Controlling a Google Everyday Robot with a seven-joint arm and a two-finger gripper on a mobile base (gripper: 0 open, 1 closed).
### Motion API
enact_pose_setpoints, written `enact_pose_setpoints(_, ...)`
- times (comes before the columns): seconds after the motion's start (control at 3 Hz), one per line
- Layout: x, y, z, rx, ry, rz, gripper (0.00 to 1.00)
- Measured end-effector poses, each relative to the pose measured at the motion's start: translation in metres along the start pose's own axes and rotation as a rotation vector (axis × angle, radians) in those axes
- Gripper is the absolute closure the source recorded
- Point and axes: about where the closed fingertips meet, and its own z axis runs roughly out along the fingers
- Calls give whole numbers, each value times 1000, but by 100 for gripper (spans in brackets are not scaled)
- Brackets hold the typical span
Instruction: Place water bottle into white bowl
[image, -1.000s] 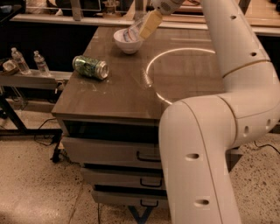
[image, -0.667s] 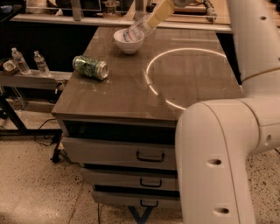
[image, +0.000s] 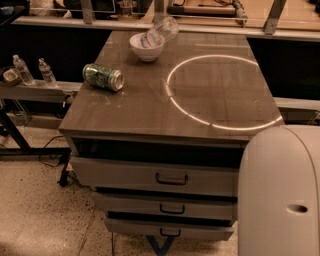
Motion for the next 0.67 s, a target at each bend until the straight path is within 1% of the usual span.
enact_pose_setpoints(0.33, -10, -44, -57, 148, -27, 37, 0)
enact_pose_setpoints(0.67, -13, -52, -68, 178, -36, 44, 0)
